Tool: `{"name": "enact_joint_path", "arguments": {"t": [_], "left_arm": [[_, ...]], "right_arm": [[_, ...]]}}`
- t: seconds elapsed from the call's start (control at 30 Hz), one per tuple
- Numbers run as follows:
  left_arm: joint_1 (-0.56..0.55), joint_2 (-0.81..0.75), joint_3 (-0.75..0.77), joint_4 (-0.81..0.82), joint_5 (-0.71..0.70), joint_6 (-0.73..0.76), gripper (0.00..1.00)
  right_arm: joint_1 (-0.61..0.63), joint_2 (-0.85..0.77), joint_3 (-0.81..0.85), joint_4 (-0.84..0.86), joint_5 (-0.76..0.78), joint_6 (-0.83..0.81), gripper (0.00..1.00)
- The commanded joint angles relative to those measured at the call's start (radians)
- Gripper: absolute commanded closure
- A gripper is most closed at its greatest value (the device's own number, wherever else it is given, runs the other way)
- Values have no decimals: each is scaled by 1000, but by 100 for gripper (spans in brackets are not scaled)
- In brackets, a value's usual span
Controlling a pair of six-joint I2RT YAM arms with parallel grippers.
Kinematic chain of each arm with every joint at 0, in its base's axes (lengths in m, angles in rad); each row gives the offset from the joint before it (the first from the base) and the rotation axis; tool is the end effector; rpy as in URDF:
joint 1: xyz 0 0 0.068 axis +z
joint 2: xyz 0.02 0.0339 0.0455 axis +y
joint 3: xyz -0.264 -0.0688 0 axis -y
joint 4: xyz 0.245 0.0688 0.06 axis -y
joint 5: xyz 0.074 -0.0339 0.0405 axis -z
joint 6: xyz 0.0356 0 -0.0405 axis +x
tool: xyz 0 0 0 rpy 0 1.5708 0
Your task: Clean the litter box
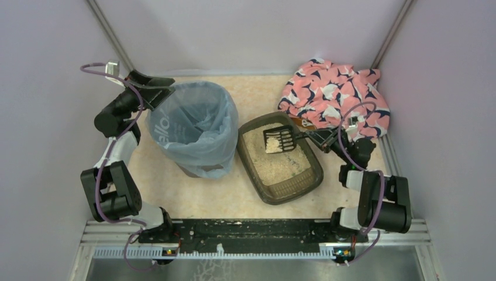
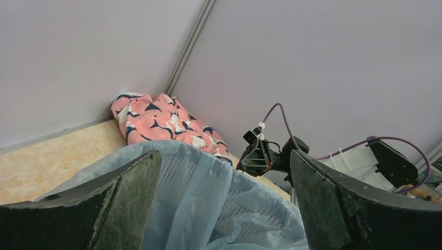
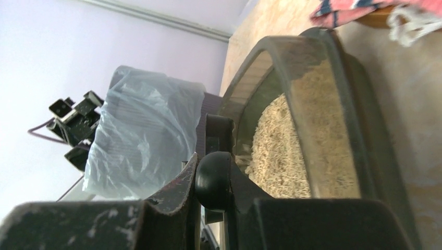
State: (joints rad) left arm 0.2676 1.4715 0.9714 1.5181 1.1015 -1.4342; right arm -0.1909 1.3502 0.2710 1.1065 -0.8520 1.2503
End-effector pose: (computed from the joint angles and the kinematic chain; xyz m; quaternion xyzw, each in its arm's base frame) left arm 0.2832 0.0447 0.3881 0.1571 0.5319 -0.5707 0.6056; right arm 0.2291 -0.0170 0.1861 0.1965 0.6726 0.5785 0.4176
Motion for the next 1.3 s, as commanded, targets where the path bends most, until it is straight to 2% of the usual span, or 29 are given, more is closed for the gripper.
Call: {"name": "enact_joint_path", "arguments": {"t": [0.0, 0.1, 0.17, 0.27, 0.33, 0.4, 0.47, 0.6, 0.67, 0.8, 0.87, 0.93, 1.03, 1.17, 1.27], "left_arm": [[-7, -26, -4, 20, 22, 23, 1], [-8, -33, -9, -11, 17, 52, 1], [-7, -27, -6, -3, 10, 45, 1], [-6, -21, -5, 36, 14, 12, 1], [-8, -22, -9, 32, 11, 16, 1], [-8, -18, -8, 36, 8, 9, 1], [-7, -17, -12, 66, 10, -13, 1], [-7, -18, -8, 62, 6, -11, 1], [-8, -16, -6, 76, 8, -24, 1], [-8, -22, -12, 57, 6, -7, 1], [-7, -21, -10, 62, 9, -13, 1], [-8, -28, -16, 67, 9, -14, 1], [-8, -29, -17, 47, 3, 2, 1], [-9, -27, -18, 64, 12, -13, 1], [-12, -38, -22, 22, 9, 24, 1]], "right_arm": [[-99, -9, 48, 28, -18, -7, 100], [-39, 54, 64, 133, -51, 56, 100], [-20, 68, 61, 130, -39, 52, 100], [-58, 69, 53, 102, -24, 41, 100], [12, 74, 68, 111, -37, 57, 100], [9, 66, 56, 135, -21, 87, 100], [-55, 48, 53, 80, -10, 65, 100], [-9, 44, 86, 42, -42, 46, 100], [-58, 21, 86, -22, -27, 11, 100], [31, 3, 129, -101, -38, -44, 100], [-32, -17, 123, -117, -13, -38, 100], [-81, 1, 130, -84, -10, -13, 100], [10, 59, 155, -7, -56, 45, 100], [-50, 71, 136, -43, -25, 24, 100], [9, 97, 126, 21, -54, 49, 100]]}}
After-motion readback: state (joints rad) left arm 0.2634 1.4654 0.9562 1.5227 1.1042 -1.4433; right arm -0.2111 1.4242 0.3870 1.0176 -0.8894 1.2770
